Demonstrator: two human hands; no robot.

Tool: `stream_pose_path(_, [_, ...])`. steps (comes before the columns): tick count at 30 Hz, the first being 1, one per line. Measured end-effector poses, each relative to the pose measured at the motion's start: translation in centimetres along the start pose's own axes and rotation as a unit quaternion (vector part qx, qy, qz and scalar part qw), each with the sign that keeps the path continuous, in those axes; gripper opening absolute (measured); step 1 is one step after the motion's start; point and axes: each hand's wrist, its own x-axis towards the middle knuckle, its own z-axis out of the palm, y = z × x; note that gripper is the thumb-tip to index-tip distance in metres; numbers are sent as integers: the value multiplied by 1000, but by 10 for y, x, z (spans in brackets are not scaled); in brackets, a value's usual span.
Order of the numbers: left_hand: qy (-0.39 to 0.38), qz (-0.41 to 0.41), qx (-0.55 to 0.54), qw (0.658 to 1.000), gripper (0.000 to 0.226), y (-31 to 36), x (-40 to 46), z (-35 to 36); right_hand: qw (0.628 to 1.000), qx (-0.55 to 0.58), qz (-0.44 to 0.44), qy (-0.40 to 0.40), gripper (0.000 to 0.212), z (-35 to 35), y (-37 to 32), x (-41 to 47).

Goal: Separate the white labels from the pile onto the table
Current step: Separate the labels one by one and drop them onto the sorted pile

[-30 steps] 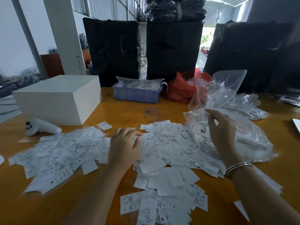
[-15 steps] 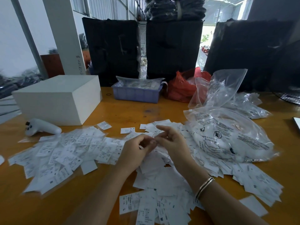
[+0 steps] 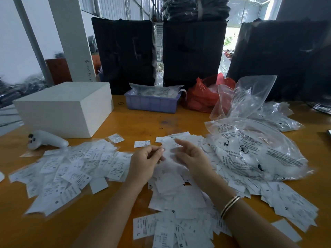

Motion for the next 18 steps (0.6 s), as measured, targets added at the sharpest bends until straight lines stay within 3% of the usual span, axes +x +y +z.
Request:
stream_pose_path(9, [0,8,5,1000,16,-2,1,1,996,-63,-46,44,43,-3,1,4])
stream_pose_path(12, [14,-17,-10,1000,12,-3,4,0,980,-42,-115,157,45,-31,-26,13])
stream_pose_path(15, [37,-37,-44,998,14,-2,3,-2,928,-27,-162,336,41,-85,-61,31])
stream_pose_path(18, [48,-52,-61,996,15,-2,1,-3,877,-166,-91,442,34,-140,-67,46])
